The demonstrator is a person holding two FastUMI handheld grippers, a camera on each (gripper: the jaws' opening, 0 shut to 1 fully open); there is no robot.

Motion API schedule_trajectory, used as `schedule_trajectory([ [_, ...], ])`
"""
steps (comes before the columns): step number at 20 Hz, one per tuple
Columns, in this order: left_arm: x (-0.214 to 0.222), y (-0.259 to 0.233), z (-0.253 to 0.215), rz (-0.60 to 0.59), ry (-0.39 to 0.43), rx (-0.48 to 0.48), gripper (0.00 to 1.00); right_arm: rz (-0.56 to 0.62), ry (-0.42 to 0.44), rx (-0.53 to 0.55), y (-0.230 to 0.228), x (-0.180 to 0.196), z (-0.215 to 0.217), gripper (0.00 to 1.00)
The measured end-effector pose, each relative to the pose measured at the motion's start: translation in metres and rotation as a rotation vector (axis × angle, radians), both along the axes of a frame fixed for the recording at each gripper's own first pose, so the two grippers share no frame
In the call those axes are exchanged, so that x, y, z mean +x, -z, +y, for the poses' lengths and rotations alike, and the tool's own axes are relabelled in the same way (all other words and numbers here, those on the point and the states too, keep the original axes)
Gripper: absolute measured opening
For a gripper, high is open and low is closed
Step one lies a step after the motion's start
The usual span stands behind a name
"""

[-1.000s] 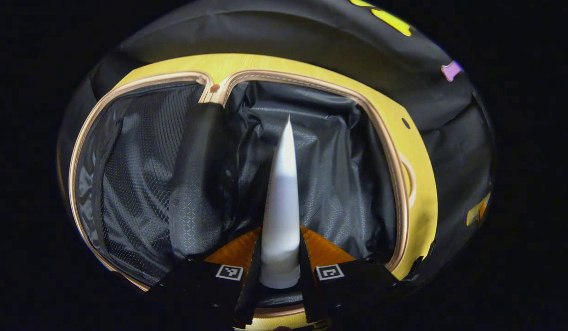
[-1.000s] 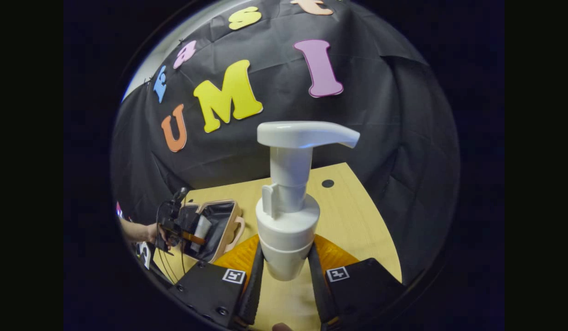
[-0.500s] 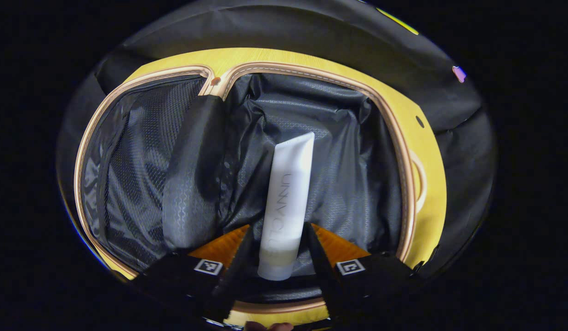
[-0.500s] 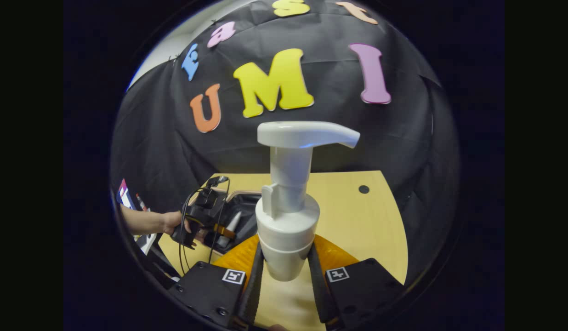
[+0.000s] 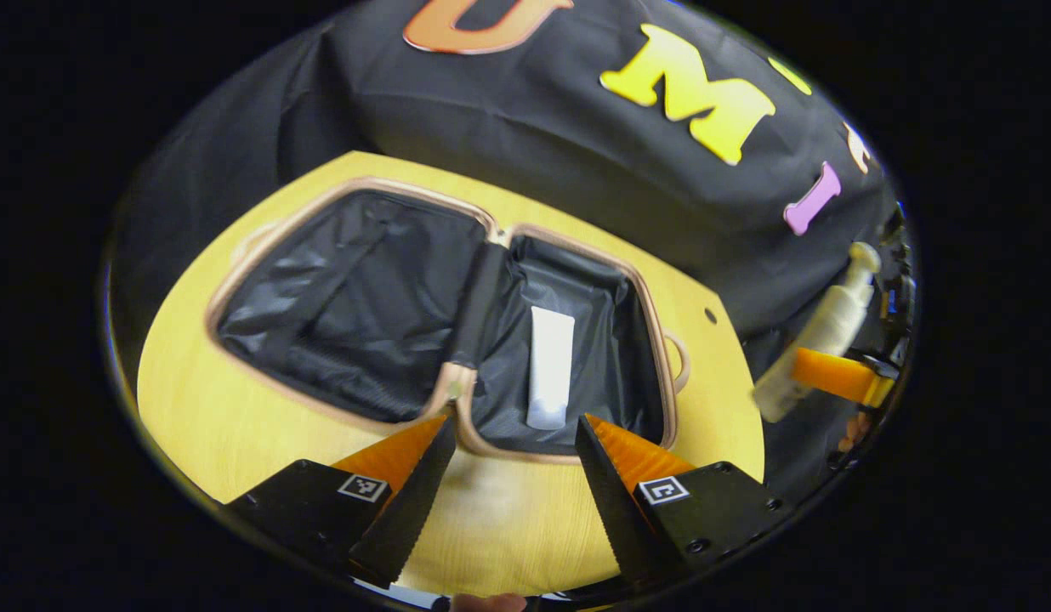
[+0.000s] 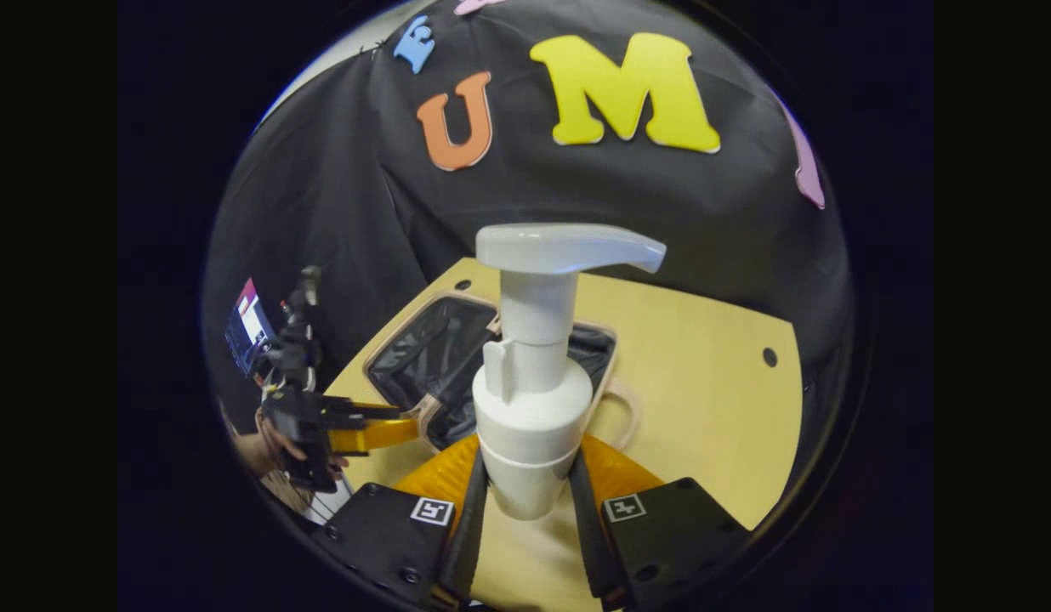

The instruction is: First open the suitcase, pack the skin care products into it, and then close the suitcase.

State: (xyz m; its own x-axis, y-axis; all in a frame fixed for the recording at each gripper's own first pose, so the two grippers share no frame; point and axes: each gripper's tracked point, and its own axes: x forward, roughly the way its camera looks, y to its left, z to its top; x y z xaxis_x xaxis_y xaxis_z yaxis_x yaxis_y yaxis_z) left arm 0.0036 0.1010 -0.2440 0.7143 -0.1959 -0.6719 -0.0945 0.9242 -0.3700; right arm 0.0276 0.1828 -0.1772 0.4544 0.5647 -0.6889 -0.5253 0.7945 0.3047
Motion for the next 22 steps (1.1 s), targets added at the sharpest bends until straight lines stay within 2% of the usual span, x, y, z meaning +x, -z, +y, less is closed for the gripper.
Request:
schedule_trajectory([
  [2,-0.032,-0.021,0.026,-0.090,-0.052,0.035,0.92,0.079,-0.015,-0.005,0.024,0.009,0.028,0.47],
  [4,-0.058,-0.022,0.039,-0.102,-0.076,0.059,0.91,0.175,0.000,-0.047,0.057,0.017,0.047,0.44],
  [5,-0.067,-0.021,0.043,-0.101,-0.091,0.045,0.92,0.220,0.023,-0.062,0.072,0.023,0.053,0.47],
  [7,-0.084,-0.019,0.055,-0.084,-0.135,0.012,0.92,0.315,0.075,-0.101,0.107,0.032,0.063,0.44],
  [10,-0.103,-0.015,0.084,-0.074,-0.210,0.008,0.92,0.449,0.162,-0.197,0.151,0.035,0.063,0.47],
  [12,-0.111,-0.017,0.098,-0.075,-0.235,0.022,0.92,0.512,0.228,-0.202,0.161,0.037,0.063,0.47],
  [13,-0.113,-0.023,0.105,-0.085,-0.246,0.027,0.92,0.556,0.283,-0.201,0.167,0.041,0.060,0.44],
  [14,-0.111,-0.027,0.110,-0.097,-0.251,0.029,0.92,0.585,0.318,-0.211,0.174,0.042,0.062,0.47],
  [15,-0.109,-0.029,0.111,-0.105,-0.253,0.027,0.92,0.608,0.340,-0.231,0.180,0.042,0.061,0.44],
  [16,-0.107,-0.030,0.112,-0.108,-0.256,0.016,0.92,0.625,0.361,-0.243,0.186,0.043,0.063,0.47],
  [19,-0.102,-0.038,0.116,-0.129,-0.262,0.013,0.92,0.618,0.377,-0.279,0.191,0.044,0.063,0.44],
  [20,-0.099,-0.038,0.117,-0.136,-0.261,0.014,0.92,0.613,0.375,-0.285,0.191,0.044,0.063,0.48],
  [22,-0.097,-0.039,0.122,-0.134,-0.262,0.022,0.92,0.602,0.373,-0.276,0.185,0.043,0.065,0.51],
])
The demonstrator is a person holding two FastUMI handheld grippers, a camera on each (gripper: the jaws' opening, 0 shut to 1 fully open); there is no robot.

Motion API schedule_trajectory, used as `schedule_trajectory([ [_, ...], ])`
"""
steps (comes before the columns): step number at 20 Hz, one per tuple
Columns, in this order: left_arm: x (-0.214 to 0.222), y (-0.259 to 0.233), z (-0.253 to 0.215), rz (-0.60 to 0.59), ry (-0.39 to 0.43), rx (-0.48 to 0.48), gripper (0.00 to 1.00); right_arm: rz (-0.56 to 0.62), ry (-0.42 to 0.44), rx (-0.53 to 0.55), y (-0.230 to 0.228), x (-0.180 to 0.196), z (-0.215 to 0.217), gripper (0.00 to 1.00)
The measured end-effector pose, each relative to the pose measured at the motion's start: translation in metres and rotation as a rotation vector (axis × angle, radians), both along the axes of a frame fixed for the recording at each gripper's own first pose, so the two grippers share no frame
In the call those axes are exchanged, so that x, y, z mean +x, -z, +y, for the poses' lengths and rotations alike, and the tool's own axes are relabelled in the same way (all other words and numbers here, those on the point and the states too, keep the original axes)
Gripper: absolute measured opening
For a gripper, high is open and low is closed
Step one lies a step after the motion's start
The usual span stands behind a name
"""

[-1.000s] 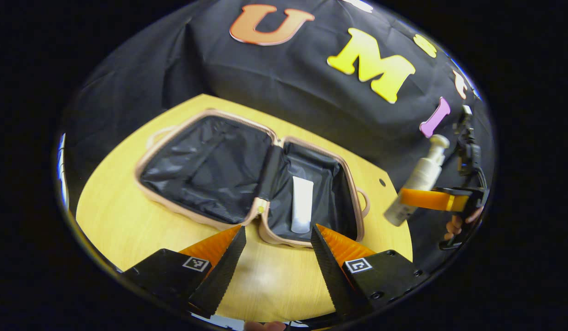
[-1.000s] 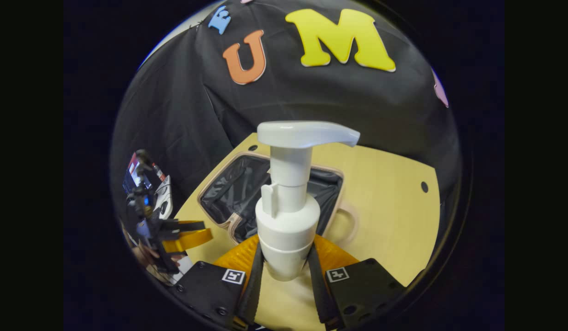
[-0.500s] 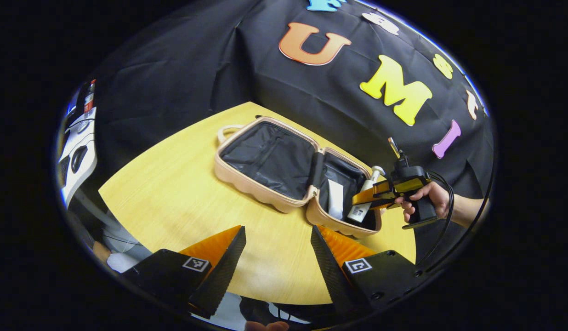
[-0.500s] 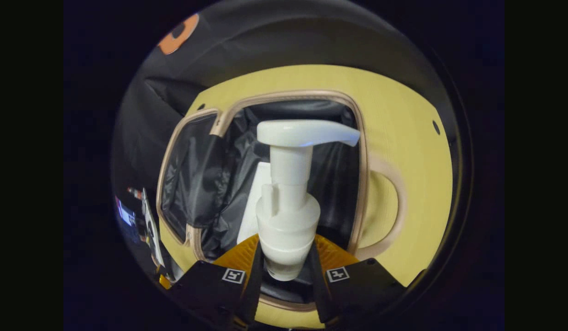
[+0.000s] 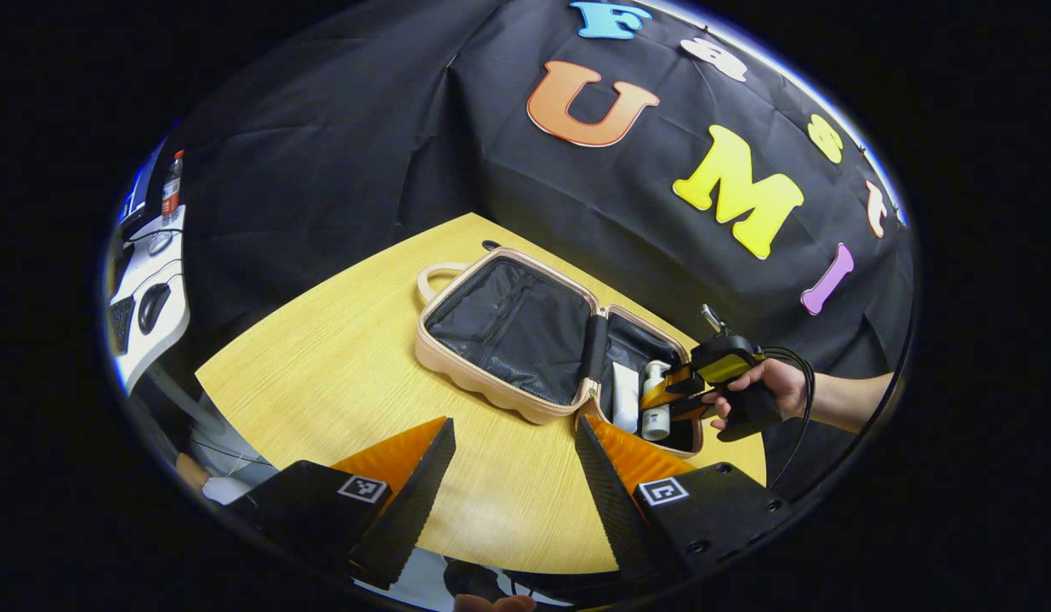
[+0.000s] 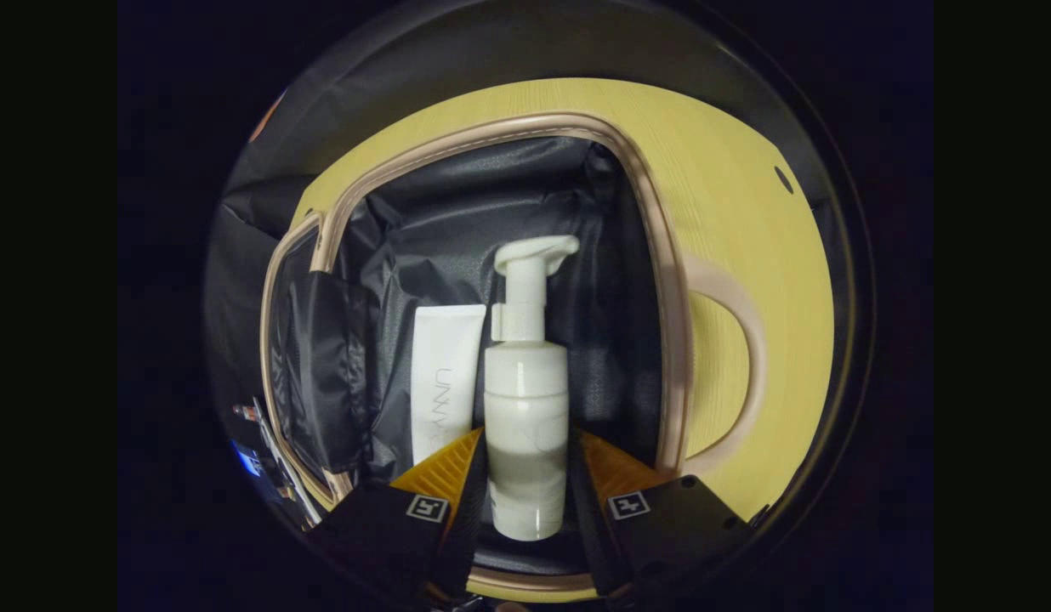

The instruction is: First open the suitcase, pack the skin care products into it, and then close the suitcase.

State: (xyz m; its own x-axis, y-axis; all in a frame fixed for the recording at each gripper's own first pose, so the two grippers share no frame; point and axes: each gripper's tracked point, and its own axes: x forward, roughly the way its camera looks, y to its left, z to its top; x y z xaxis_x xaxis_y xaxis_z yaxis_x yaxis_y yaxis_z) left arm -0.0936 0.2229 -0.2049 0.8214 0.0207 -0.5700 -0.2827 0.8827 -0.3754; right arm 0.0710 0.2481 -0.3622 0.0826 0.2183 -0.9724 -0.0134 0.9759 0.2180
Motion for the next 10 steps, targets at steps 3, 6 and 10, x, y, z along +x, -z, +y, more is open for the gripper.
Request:
schedule_trajectory([
  [3,0.008,-0.007,0.018,-0.017,-0.021,0.025,0.91,-0.054,-0.038,0.006,-0.025,-0.006,-0.003,0.62],
  [6,0.020,-0.019,0.044,-0.096,-0.023,0.068,0.92,-0.192,-0.084,0.063,-0.065,-0.006,-0.007,0.76],
  [10,0.058,-0.023,0.085,-0.309,-0.009,0.060,0.91,-0.508,-0.179,0.186,-0.137,-0.013,-0.022,0.81],
])
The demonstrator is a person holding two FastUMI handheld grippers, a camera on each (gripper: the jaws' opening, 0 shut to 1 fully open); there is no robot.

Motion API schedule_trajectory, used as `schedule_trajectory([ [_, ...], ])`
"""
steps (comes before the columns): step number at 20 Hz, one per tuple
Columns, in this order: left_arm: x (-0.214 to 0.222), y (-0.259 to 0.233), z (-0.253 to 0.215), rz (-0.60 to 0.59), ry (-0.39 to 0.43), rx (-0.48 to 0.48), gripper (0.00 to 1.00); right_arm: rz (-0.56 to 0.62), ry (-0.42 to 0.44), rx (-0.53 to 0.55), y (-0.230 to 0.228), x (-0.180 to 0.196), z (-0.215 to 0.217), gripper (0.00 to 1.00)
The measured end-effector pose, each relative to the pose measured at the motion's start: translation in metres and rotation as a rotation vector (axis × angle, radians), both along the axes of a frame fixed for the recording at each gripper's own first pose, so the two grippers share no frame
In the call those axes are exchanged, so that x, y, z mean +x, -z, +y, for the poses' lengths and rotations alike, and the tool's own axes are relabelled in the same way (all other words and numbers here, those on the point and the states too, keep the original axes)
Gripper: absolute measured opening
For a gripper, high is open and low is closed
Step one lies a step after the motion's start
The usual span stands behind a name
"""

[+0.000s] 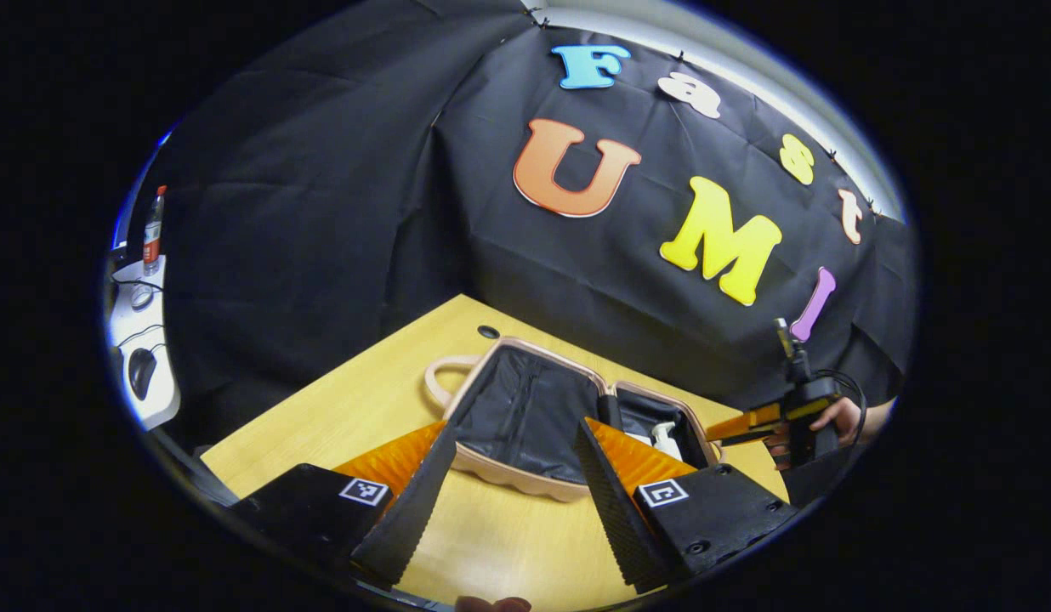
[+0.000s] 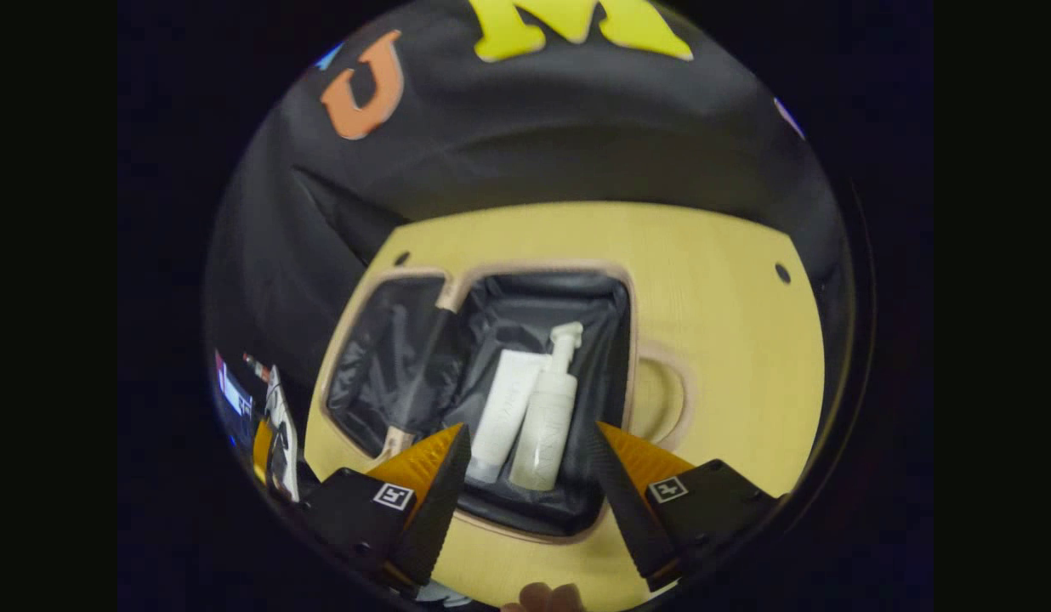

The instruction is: First open the suitcase, pack the skin care products into it, and then close the suitcase.

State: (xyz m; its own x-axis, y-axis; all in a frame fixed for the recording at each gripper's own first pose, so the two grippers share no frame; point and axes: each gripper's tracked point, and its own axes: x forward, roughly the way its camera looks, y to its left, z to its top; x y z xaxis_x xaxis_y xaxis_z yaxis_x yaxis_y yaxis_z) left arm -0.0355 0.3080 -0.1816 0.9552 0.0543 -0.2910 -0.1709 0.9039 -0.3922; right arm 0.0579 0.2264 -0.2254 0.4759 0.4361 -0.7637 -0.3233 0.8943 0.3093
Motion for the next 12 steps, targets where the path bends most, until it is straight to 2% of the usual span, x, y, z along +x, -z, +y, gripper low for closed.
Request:
schedule_trajectory([
  [2,0.024,0.015,0.020,-0.036,-0.008,-0.126,0.91,-0.133,-0.056,0.013,-0.038,-0.011,-0.012,0.77],
  [3,0.041,0.023,0.033,-0.058,-0.002,-0.209,0.91,-0.194,-0.086,0.011,-0.053,-0.018,-0.017,0.82],
  [4,0.053,0.033,0.045,-0.072,0.012,-0.284,0.91,-0.263,-0.128,0.026,-0.078,-0.031,-0.025,0.77],
  [5,0.063,0.039,0.055,-0.088,0.007,-0.339,0.92,-0.288,-0.134,0.035,-0.091,-0.035,-0.031,0.77],
  [6,0.077,0.049,0.061,-0.088,0.012,-0.413,0.91,-0.299,-0.125,0.039,-0.100,-0.037,-0.039,0.77],
  [7,0.091,0.064,0.073,-0.079,0.000,-0.500,0.90,-0.296,-0.088,0.048,-0.109,-0.038,-0.049,0.82],
  [8,0.099,0.076,0.079,-0.059,-0.005,-0.552,0.91,-0.283,-0.054,0.061,-0.112,-0.038,-0.055,0.77],
  [9,0.107,0.089,0.084,-0.035,-0.008,-0.599,0.90,-0.267,-0.023,0.081,-0.115,-0.038,-0.060,0.86],
  [10,0.117,0.100,0.089,-0.003,-0.010,-0.651,0.90,-0.256,0.014,0.100,-0.119,-0.037,-0.067,0.77],
  [12,0.132,0.115,0.090,0.041,-0.011,-0.682,0.88,-0.251,0.053,0.109,-0.123,-0.033,-0.078,0.81],
])
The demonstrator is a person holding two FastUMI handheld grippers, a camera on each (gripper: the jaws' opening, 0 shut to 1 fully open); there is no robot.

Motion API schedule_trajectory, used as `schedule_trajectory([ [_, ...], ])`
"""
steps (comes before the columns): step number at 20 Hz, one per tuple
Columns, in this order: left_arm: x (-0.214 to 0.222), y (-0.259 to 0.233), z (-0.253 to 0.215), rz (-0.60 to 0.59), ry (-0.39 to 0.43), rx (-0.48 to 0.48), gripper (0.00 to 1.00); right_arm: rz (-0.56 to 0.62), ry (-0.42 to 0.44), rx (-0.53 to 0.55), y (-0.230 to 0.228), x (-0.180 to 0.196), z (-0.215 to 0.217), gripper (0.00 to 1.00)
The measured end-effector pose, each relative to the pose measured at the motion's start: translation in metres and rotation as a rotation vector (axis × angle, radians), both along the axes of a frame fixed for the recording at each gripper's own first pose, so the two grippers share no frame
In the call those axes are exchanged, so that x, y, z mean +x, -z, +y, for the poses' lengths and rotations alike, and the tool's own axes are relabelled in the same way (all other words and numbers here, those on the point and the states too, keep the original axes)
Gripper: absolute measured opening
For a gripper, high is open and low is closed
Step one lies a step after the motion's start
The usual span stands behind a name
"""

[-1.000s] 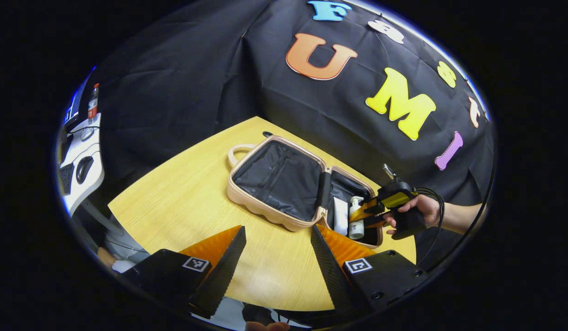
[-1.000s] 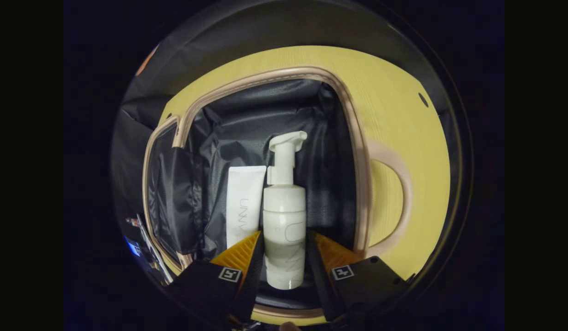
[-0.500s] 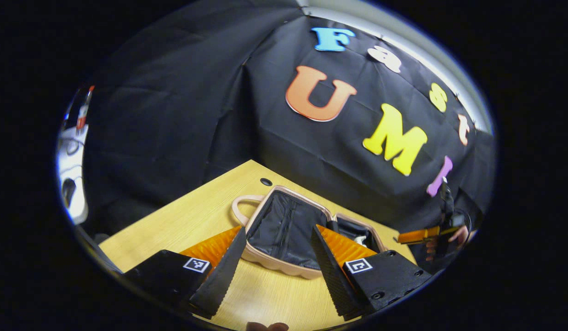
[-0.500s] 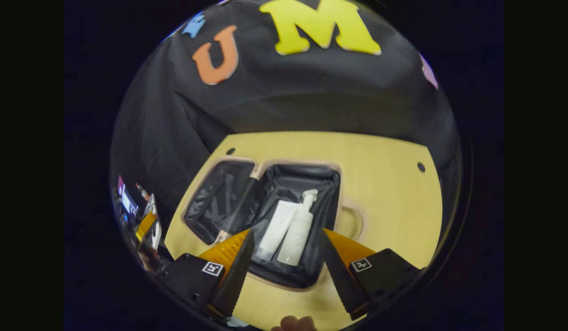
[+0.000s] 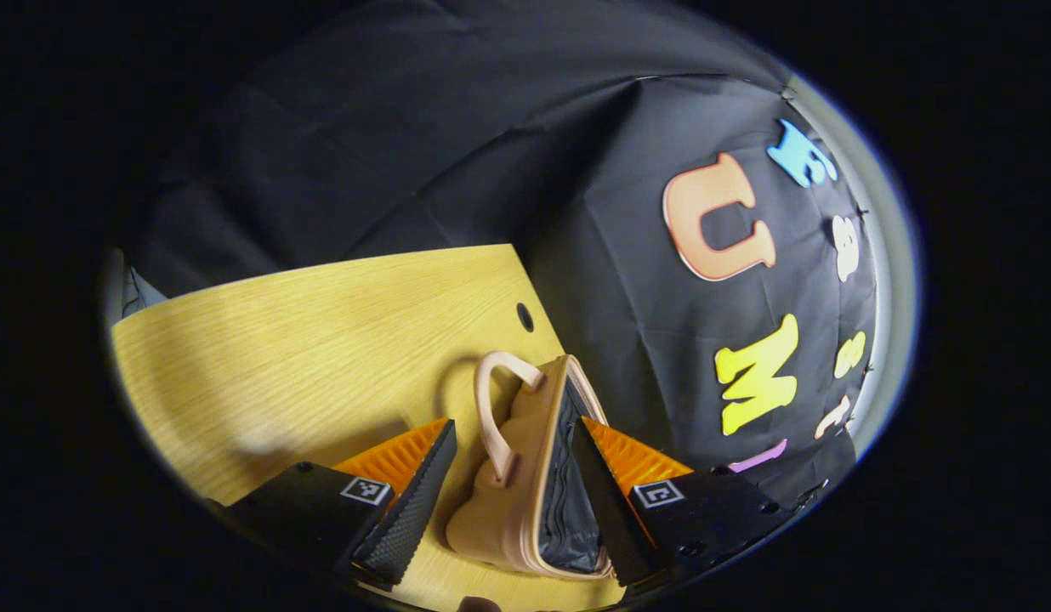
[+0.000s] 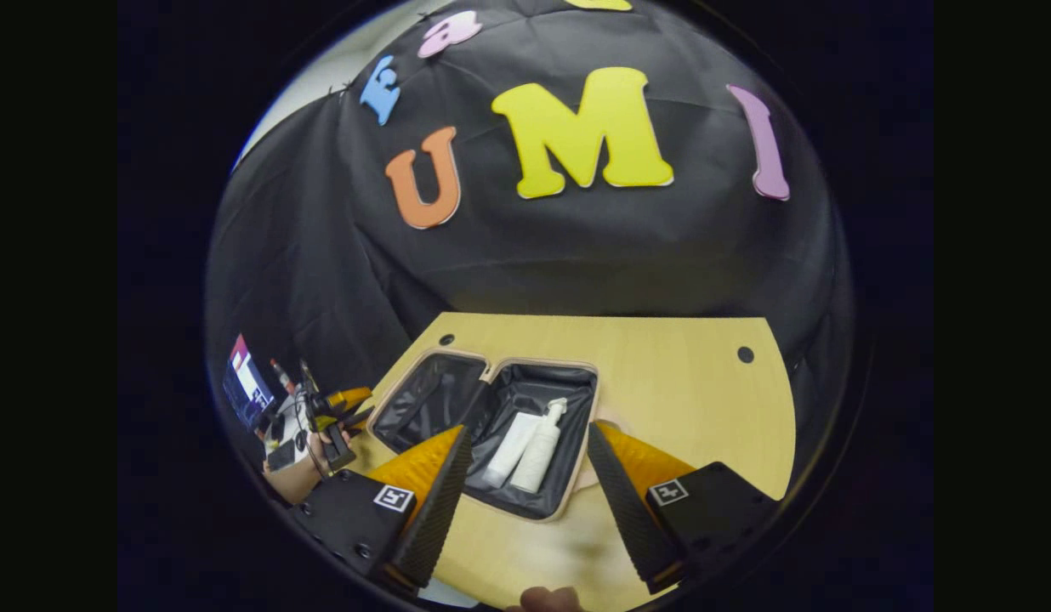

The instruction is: First open the suitcase, pack the skin care products into it, and then close the suitcase.

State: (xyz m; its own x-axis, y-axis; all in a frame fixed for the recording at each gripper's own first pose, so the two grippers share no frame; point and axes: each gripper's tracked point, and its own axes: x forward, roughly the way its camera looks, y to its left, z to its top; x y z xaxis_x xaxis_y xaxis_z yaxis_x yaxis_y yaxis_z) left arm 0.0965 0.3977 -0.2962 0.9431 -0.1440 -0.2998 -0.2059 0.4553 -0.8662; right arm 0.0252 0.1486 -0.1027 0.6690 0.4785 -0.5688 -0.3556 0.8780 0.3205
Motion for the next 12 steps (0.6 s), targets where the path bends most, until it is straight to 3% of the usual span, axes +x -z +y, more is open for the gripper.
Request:
schedule_trajectory([
  [1,0.008,0.007,0.001,0.018,0.005,0.000,0.87,0.010,0.015,0.010,-0.001,-0.001,-0.003,0.77],
  [2,0.017,0.014,-0.002,0.033,0.011,-0.018,0.84,0.019,0.029,0.023,-0.002,-0.001,-0.005,0.82],
  [4,0.030,0.013,-0.002,0.034,0.002,-0.065,0.78,0.020,0.053,0.034,-0.005,0.000,-0.012,0.82],
  [6,0.043,0.025,-0.007,0.066,-0.008,-0.082,0.61,-0.008,0.064,0.017,-0.009,-0.003,-0.018,0.77],
  [7,0.048,0.034,-0.007,0.100,-0.016,-0.078,0.63,-0.016,0.066,0.010,-0.012,-0.005,-0.021,0.77],
  [8,0.051,0.041,-0.006,0.135,-0.027,-0.060,0.40,-0.048,0.078,-0.017,-0.017,-0.008,-0.028,0.77],
  [9,0.051,0.039,-0.004,0.147,-0.044,-0.051,0.33,-0.093,0.098,-0.050,-0.024,-0.005,-0.037,0.81],
  [10,0.050,0.033,-0.002,0.164,-0.044,0.023,0.14,-0.230,0.174,-0.145,-0.049,0.001,-0.066,0.82],
  [11,0.050,0.027,0.000,0.167,-0.046,0.044,0.18,-0.284,0.203,-0.174,-0.062,0.000,-0.075,0.81],
  [12,0.050,0.016,-0.001,0.168,-0.051,0.072,0.06,-0.341,0.229,-0.187,-0.078,-0.006,-0.087,0.81],
])
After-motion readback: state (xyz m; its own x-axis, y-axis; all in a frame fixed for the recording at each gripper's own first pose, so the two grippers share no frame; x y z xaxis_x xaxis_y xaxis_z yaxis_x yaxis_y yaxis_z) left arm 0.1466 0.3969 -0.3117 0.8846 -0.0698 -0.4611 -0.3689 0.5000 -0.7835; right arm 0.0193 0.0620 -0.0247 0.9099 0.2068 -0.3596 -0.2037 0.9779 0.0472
